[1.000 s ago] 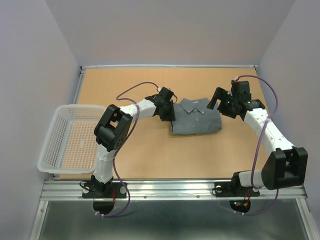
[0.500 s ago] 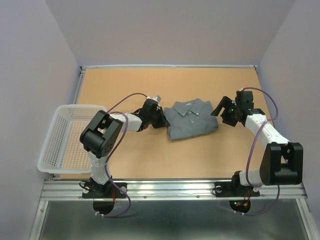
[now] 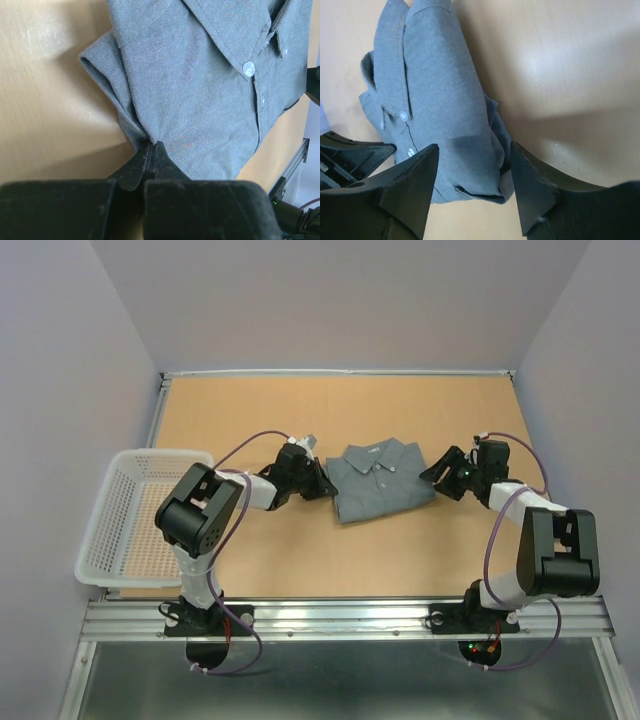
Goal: Fold and stack the long sleeve shirts
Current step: Fold the shirt, then neatly place the folded shirt to the corner
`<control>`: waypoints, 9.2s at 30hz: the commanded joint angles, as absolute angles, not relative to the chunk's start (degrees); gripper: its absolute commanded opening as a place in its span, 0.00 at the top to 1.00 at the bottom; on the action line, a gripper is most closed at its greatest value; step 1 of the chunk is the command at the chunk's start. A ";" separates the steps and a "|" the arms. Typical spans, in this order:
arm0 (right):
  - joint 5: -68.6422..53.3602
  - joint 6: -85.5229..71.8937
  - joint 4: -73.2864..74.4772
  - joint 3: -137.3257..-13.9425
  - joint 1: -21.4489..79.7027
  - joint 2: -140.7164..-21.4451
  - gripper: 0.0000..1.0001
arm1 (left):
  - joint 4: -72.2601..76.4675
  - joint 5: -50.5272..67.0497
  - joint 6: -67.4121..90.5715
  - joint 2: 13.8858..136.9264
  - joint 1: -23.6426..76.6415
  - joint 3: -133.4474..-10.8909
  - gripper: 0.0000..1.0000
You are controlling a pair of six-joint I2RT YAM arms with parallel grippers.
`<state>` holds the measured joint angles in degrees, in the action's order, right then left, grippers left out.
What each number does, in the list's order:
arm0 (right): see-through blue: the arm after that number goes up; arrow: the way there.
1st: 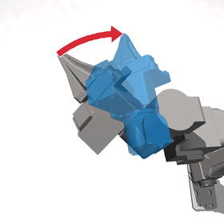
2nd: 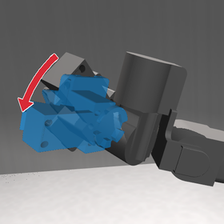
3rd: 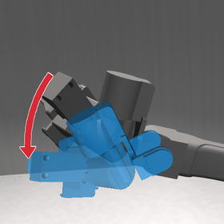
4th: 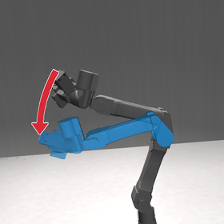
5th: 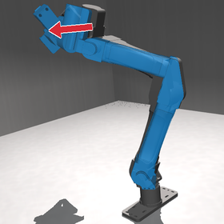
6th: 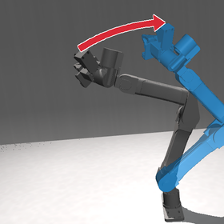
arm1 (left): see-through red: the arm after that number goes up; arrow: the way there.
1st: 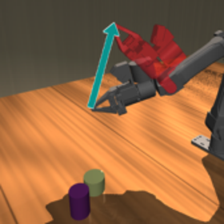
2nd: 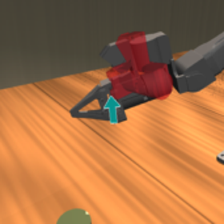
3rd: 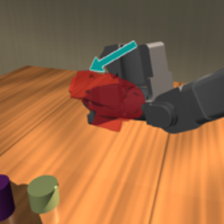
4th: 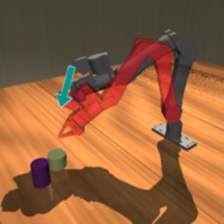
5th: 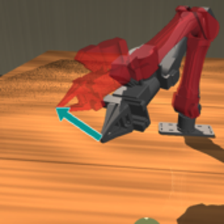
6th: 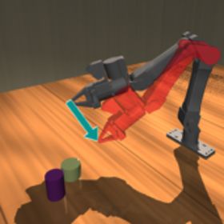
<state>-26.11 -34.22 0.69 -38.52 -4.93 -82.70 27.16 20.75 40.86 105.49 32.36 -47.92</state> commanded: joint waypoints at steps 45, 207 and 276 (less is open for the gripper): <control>-39.37 -39.28 -4.20 -56.78 1.67 -87.80 0.17 | 11.86 9.83 38.76 79.26 31.38 -52.72 0.36; -11.87 -68.03 -23.03 -72.93 -12.21 -123.65 0.99 | -25.40 -18.01 31.82 44.56 29.79 -48.07 0.03; -2.98 -23.82 61.96 -78.22 -14.68 -11.87 0.00 | -62.13 -38.05 29.17 11.96 32.16 -80.95 0.01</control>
<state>0.38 -23.81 58.43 -78.24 -14.61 -11.86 -59.79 -35.55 25.08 12.12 30.76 -79.79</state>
